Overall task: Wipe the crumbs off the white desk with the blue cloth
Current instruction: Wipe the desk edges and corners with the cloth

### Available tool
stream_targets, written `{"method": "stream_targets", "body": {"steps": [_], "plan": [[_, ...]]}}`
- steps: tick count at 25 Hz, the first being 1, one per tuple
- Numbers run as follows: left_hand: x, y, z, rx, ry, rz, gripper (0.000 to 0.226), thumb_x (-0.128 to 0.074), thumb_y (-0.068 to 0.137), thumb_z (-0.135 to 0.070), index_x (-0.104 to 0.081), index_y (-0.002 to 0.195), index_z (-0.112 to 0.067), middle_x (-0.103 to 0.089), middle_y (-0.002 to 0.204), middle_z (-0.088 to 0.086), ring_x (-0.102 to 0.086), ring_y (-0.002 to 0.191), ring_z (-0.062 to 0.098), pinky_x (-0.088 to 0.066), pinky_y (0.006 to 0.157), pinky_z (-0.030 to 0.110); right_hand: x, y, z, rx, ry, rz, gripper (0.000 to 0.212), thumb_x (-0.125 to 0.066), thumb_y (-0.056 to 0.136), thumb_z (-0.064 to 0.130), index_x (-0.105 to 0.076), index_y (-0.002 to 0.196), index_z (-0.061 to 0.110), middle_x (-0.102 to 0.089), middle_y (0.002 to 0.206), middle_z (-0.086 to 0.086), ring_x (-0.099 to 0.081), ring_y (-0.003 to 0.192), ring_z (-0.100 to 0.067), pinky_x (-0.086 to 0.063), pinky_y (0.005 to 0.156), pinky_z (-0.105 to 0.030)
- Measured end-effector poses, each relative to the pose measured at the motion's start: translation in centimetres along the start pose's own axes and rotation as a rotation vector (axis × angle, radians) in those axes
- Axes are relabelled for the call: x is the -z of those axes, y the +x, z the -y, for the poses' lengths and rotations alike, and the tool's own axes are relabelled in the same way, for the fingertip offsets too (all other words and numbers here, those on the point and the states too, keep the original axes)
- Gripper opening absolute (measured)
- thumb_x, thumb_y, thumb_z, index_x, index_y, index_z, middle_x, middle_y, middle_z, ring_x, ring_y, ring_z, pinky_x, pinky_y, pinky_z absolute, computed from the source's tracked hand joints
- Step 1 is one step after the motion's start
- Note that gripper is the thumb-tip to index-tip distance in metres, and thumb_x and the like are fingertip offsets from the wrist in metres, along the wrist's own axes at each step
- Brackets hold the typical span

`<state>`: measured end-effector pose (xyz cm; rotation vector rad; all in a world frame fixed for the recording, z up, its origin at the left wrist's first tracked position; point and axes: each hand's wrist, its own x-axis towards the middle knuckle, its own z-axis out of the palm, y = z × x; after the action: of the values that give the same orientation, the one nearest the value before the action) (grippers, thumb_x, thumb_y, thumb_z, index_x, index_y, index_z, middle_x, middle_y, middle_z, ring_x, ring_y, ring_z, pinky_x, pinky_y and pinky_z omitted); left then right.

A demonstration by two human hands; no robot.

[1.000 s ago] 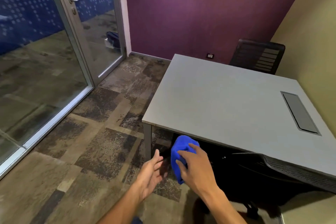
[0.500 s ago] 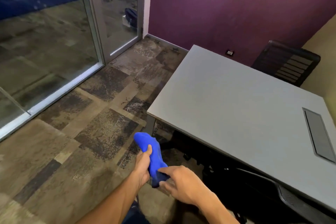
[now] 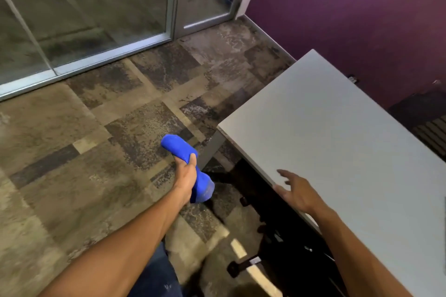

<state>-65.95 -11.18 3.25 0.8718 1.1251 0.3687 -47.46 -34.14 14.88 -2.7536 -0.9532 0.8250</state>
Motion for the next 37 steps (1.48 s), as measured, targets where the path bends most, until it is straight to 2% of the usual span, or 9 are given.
{"method": "stream_targets", "body": {"steps": [5, 11, 15, 18, 22, 27, 30, 34, 37], "plan": [[2.5, -2.7, 2.1, -0.166, 0.084, -0.089, 0.056, -0.041, 0.105, -0.029, -0.018, 0.156, -0.028, -0.046, 0.141, -0.006, -0.048, 0.126, 0.017, -0.035, 0.112, 0.039, -3.4, 6.1, -4.1, -0.061, -0.178, 0.114, 0.09, -0.06, 0.095, 0.046, -0.006, 0.159, 0.013, -0.01, 0.166, -0.013, -0.013, 0.152, -0.03, -0.018, 0.122, -0.042], [8.0, -7.2, 4.1, -0.234, 0.163, -0.193, 0.048, -0.043, 0.105, -0.026, -0.03, 0.151, -0.023, -0.052, 0.138, 0.0, -0.05, 0.127, 0.023, -0.036, 0.113, 0.041, -7.2, 5.4, -5.1, -0.162, -0.311, 0.164, 0.114, -0.061, 0.085, 0.063, 0.018, 0.156, 0.022, 0.022, 0.164, -0.007, 0.009, 0.151, -0.038, -0.018, 0.119, -0.058], [7.1, -5.1, 3.2, -0.279, 0.245, -0.15, 0.052, -0.04, 0.106, -0.026, -0.021, 0.155, -0.029, -0.046, 0.134, -0.01, -0.046, 0.12, 0.014, -0.034, 0.103, 0.031, -9.3, 4.8, -5.3, -0.26, -0.19, 0.106, 0.118, -0.055, 0.083, 0.072, 0.029, 0.151, 0.027, 0.037, 0.158, -0.003, 0.026, 0.147, -0.04, 0.0, 0.115, -0.067], [5.3, -1.5, 2.3, -0.381, 0.319, -0.086, 0.05, -0.039, 0.105, -0.029, -0.023, 0.153, -0.032, -0.049, 0.141, -0.006, -0.049, 0.127, 0.021, -0.036, 0.112, 0.042, -10.6, 5.4, -5.9, -0.264, -0.247, 0.0, 0.122, -0.06, 0.079, 0.072, 0.028, 0.151, 0.029, 0.031, 0.16, -0.005, 0.019, 0.148, -0.042, -0.003, 0.114, -0.067], [2.5, 0.7, 0.8, -0.529, 0.408, -0.051, 0.05, -0.038, 0.105, -0.022, -0.026, 0.153, -0.028, -0.051, 0.135, -0.006, -0.049, 0.116, 0.013, -0.036, 0.1, 0.03, -9.1, 6.6, -6.4, -0.207, -0.332, -0.094, 0.12, -0.063, 0.073, 0.074, 0.019, 0.152, 0.036, 0.002, 0.16, -0.011, -0.014, 0.141, -0.043, -0.027, 0.11, -0.06], [-1.8, 6.3, 0.5, -0.664, 0.464, -0.033, 0.055, -0.04, 0.104, -0.024, -0.022, 0.155, -0.025, -0.043, 0.152, 0.005, -0.043, 0.137, 0.025, -0.035, 0.114, 0.047, -9.3, 7.9, -7.9, -0.228, -0.243, -0.018, 0.119, -0.068, 0.084, 0.049, 0.033, 0.146, 0.043, 0.038, 0.158, -0.003, 0.026, 0.146, -0.041, 0.001, 0.115, -0.069], [-4.7, 8.3, 0.9, -0.735, 0.53, -0.052, 0.058, -0.039, 0.105, -0.02, -0.015, 0.158, -0.021, -0.027, 0.162, 0.004, -0.027, 0.148, 0.022, -0.025, 0.121, 0.041, -8.9, 8.5, -8.7, -0.206, -0.228, 0.041, 0.12, -0.069, 0.085, 0.047, 0.037, 0.143, 0.043, 0.044, 0.154, 0.0, 0.031, 0.144, -0.041, 0.006, 0.112, -0.069], [-7.6, 10.5, 2.0, -0.7, 0.573, 0.02, 0.061, -0.039, 0.105, -0.019, -0.01, 0.158, -0.021, -0.019, 0.165, 0.003, -0.025, 0.15, 0.023, -0.024, 0.122, 0.04, -8.2, 9.2, -9.3, -0.171, -0.24, 0.053, 0.117, -0.059, 0.09, 0.008, 0.04, 0.137, 0.05, 0.046, 0.152, 0.004, 0.035, 0.143, -0.038, 0.008, 0.112, -0.071], [-10.0, 10.8, 3.3, -0.662, 0.62, 0.118, 0.065, -0.039, 0.105, -0.017, -0.001, 0.158, -0.018, -0.002, 0.167, 0.005, -0.011, 0.153, 0.023, -0.016, 0.124, 0.036, -7.6, 9.2, -9.7, -0.156, -0.243, 0.097, 0.118, -0.058, 0.09, 0.007, 0.043, 0.133, 0.052, 0.049, 0.15, 0.006, 0.037, 0.142, -0.038, 0.01, 0.11, -0.07]]}}
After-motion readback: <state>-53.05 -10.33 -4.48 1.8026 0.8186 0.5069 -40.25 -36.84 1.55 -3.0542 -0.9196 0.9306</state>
